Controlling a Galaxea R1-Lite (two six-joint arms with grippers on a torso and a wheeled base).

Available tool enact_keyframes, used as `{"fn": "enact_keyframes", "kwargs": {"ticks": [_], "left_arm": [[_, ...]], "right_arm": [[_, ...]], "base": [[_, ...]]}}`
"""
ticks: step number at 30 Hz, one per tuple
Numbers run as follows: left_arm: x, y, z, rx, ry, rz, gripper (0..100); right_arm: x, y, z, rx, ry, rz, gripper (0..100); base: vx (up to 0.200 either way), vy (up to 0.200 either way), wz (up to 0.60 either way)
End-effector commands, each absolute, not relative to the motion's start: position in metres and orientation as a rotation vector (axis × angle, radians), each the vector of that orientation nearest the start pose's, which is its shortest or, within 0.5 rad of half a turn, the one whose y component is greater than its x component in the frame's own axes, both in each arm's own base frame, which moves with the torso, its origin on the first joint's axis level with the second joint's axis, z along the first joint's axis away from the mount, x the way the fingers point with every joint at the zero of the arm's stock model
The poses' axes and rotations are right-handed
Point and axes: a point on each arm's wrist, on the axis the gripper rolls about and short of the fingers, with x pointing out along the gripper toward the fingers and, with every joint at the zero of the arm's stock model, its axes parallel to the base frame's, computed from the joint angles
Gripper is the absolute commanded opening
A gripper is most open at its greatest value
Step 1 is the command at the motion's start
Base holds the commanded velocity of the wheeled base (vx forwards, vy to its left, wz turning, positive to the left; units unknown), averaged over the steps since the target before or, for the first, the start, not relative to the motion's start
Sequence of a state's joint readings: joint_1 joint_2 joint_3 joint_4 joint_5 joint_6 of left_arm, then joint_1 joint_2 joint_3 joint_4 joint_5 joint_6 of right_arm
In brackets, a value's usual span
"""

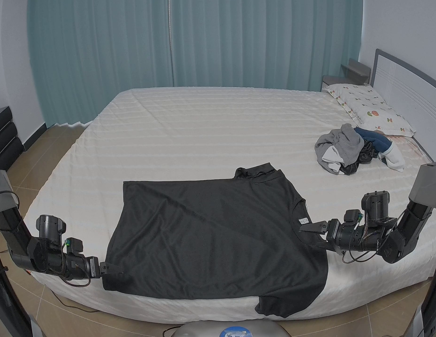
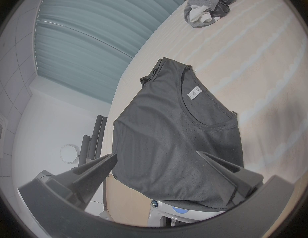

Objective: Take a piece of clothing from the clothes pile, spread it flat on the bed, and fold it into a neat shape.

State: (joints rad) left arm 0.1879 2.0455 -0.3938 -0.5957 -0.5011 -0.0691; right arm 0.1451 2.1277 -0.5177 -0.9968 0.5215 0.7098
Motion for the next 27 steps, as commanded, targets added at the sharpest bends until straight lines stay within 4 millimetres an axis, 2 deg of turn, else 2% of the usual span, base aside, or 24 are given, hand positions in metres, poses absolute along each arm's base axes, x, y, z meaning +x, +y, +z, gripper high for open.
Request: {"fn": "enact_keyframes", "kwargs": {"ticks": [1, 7, 15, 27], "left_arm": [[0.240, 0.034, -0.023, -0.397, 1.103, -0.243, 100], [0.234, 0.033, -0.025, -0.390, 1.096, -0.240, 100], [0.246, 0.031, -0.031, -0.369, 1.050, -0.248, 100], [0.252, 0.027, -0.040, -0.301, 1.034, -0.215, 100]], "right_arm": [[0.304, 0.056, 0.013, 0.775, 0.841, 0.400, 100], [0.303, 0.056, 0.011, 0.777, 0.850, 0.399, 100], [0.305, 0.056, 0.010, 0.777, 0.828, 0.408, 100], [0.304, 0.057, 0.008, 0.777, 0.816, 0.414, 100]], "base": [[0.000, 0.000, 0.00], [0.000, 0.000, 0.00], [0.000, 0.000, 0.00], [0.000, 0.000, 0.00]]}}
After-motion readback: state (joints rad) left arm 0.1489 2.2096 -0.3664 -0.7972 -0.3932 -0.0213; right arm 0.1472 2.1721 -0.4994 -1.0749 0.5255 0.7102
